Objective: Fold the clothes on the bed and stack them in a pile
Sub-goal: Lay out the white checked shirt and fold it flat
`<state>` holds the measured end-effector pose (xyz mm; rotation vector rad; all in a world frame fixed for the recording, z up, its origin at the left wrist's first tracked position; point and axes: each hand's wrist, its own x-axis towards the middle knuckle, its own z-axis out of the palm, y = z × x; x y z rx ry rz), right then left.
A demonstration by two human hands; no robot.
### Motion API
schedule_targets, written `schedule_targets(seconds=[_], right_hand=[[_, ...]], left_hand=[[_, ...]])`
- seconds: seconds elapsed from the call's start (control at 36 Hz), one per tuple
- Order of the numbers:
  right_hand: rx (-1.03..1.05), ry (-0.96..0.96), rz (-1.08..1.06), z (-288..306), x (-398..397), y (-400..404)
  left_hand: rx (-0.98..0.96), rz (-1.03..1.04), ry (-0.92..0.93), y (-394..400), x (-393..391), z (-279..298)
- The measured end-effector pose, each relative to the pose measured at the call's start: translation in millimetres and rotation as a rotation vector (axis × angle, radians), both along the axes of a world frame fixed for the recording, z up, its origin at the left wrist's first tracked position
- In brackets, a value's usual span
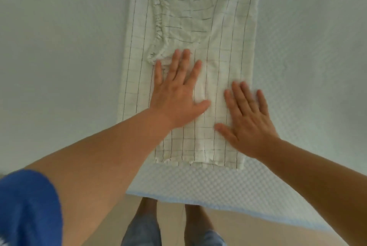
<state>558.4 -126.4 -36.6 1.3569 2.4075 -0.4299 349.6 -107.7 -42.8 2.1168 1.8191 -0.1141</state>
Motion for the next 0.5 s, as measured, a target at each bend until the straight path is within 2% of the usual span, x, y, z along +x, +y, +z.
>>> schedule_targets(seconds=[0.11,0.17,0.36,0.44,0.5], right_hand=[[-0.048,0.028,0.066,7.4,21.8,-59.3],[-0.057,0.015,0.055,9.4,32.5,-75.3],[-0.09,0.054,0.071,26.1,50.0,-94.1],[-0.064,0.133,0.096,37.9,48.4,-85.6],[-0.034,0.147,0.104,43.2,45.2,-72.4]], left_hand=[[-0.06,-0.266,0.041,-57.2,-9.9,6.4],[-0.12,-0.325,0.099,-80.4,-24.4,4.2],[-0.239,-0.413,0.093,-122.0,-53.9,17.2],[-0.292,-0.41,-0.011,-136.3,-66.3,34.1],[-0.244,-0.328,-0.114,-135.9,-75.3,48.3]])
